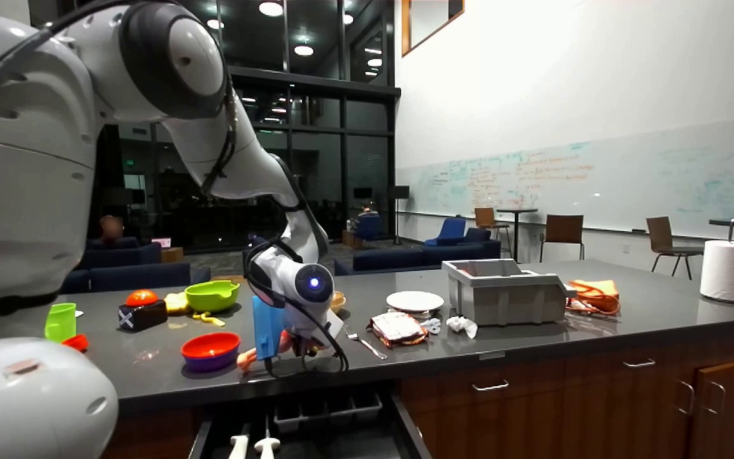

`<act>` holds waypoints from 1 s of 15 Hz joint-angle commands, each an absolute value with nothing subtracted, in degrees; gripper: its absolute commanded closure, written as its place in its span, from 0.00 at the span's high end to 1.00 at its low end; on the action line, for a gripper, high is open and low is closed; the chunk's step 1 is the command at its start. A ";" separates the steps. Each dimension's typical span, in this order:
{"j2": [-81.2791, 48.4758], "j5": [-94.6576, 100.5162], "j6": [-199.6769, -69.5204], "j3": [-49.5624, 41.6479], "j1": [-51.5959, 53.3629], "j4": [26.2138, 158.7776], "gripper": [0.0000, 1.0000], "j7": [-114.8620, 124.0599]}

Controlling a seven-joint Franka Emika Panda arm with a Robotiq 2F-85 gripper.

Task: Take the plush toy out of the drawer

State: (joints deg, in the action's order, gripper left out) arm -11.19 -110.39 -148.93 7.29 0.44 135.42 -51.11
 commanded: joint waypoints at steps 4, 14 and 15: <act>-17.81 -109.52 -146.05 4.13 4.30 129.40 0.48 -51.18; -16.69 -107.09 -148.07 1.98 7.04 128.41 1.00 -49.45; -16.19 -106.57 -149.05 1.98 7.25 128.77 1.00 -49.13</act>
State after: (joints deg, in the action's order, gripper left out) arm -18.43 -108.40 -146.82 2.98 5.71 127.79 -51.39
